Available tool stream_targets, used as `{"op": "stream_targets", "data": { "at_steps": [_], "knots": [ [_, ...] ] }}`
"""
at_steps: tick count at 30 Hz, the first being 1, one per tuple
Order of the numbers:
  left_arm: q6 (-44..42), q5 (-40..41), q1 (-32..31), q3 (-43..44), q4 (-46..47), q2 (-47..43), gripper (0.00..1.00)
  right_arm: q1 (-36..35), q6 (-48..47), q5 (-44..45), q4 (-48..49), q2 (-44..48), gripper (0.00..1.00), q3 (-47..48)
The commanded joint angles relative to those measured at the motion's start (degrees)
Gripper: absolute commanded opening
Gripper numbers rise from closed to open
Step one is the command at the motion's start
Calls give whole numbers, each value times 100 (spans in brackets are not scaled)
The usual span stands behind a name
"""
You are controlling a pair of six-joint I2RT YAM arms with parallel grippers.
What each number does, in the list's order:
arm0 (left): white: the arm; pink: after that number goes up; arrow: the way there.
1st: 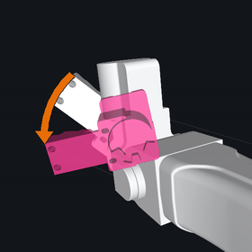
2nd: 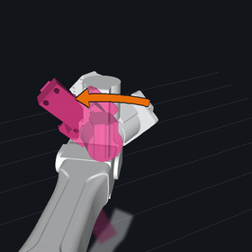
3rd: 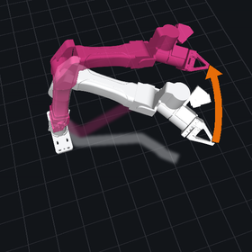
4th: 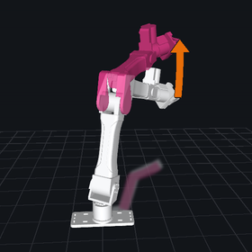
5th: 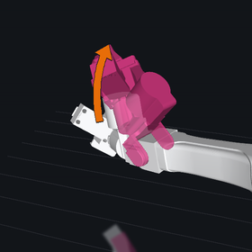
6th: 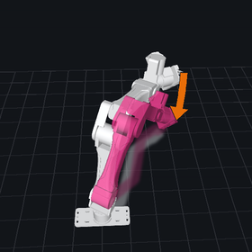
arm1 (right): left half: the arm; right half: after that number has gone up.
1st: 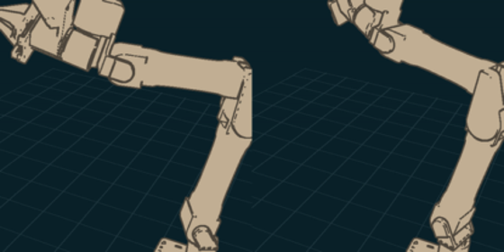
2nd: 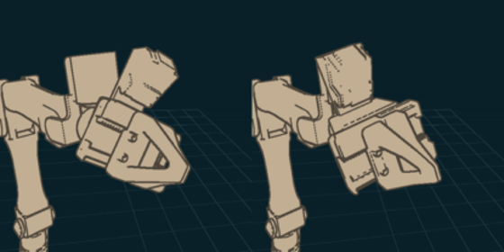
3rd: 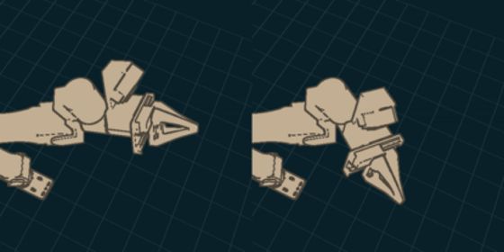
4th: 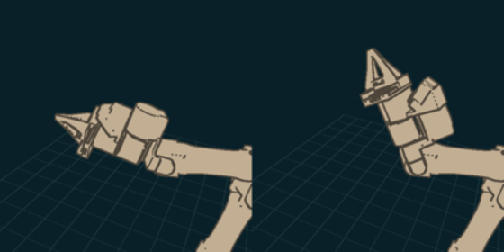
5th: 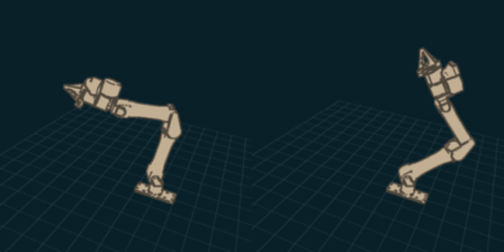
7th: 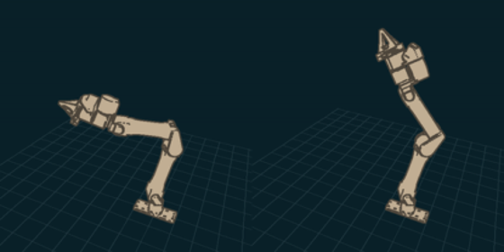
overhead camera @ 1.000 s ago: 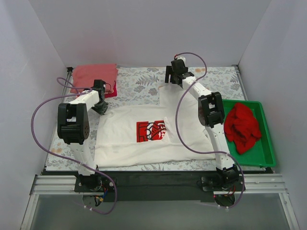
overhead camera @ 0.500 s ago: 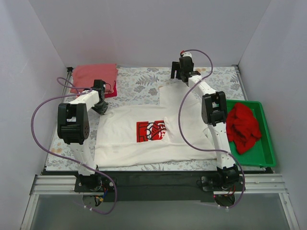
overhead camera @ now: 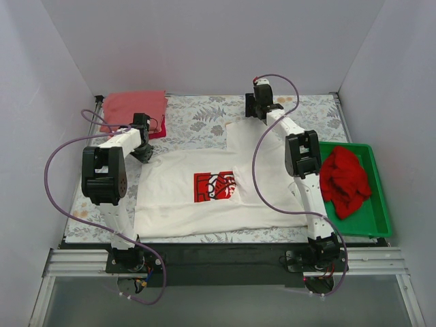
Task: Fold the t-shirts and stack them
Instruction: Fold the tshirt
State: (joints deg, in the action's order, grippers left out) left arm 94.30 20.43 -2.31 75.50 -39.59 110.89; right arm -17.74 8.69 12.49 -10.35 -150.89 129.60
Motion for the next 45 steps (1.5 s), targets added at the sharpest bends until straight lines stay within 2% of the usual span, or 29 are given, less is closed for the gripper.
{"op": "stream_targets", "data": {
  "at_steps": [1, 2, 3, 7, 11, 13, 15, 16, 17, 25, 27, 29, 31, 37, 40, 41, 43, 45],
  "knots": [
    [-52, 181, 28, 157, -21, -130, 0, -89, -227, 95, -415, 95, 70, 39],
    [-44, 207, 28, 184, -39, -120, 0, -124, -271, 122, -467, 95, 62, 30],
    [-43, 190, 28, 210, -48, -120, 0, -133, -315, 131, -546, 103, 58, 4],
    [-52, 172, 28, 210, -48, -120, 0, -230, -517, 445, -722, 182, 46, -84],
    [-35, 146, 37, 193, -57, -147, 0, -300, -544, 553, -767, 402, 30, -259],
    [-35, 120, 28, 193, -57, -156, 0, -318, -535, 561, -793, 525, 27, -312],
    [-43, 111, 37, 193, -57, -191, 0, -318, -535, 561, -811, 604, 33, -383],
    [-43, 119, 29, 184, -66, -199, 0, -318, -544, 579, -811, 657, 47, -426],
    [-43, 111, 28, 193, -57, -208, 0, -318, -552, 623, -819, 675, 49, -462],
    [-44, 128, 28, 158, -57, -261, 0, -301, -1089, 1168, -846, 482, 56, -356],
    [-43, 128, 29, 166, -49, -261, 0, -300, -1027, 1142, -898, 473, 57, -374],
    [-35, 120, 28, 175, -48, -244, 0, -292, -713, 993, -1056, 490, 62, -418],
    [-26, 102, 37, 193, -48, -235, 0, -292, -387, 661, -1232, 569, 62, -575],
    [-17, 102, 28, 245, -66, -226, 0, -283, 615, -298, -1435, 622, 39, -813],
    [-17, 93, 28, 254, -66, -243, 0, -283, 800, -702, -1426, 500, 23, -709],
    [-26, 102, 28, 272, -66, -243, 0, -283, 827, -748, -1426, 473, 13, -656],
    [-43, 102, 28, 289, -66, -252, 0, -283, 863, -678, -1400, 455, 2, -515],
    [-52, 119, 28, 316, -75, -261, 0, -292, 854, -573, -1339, 499, 1, -375]
  ]
}}
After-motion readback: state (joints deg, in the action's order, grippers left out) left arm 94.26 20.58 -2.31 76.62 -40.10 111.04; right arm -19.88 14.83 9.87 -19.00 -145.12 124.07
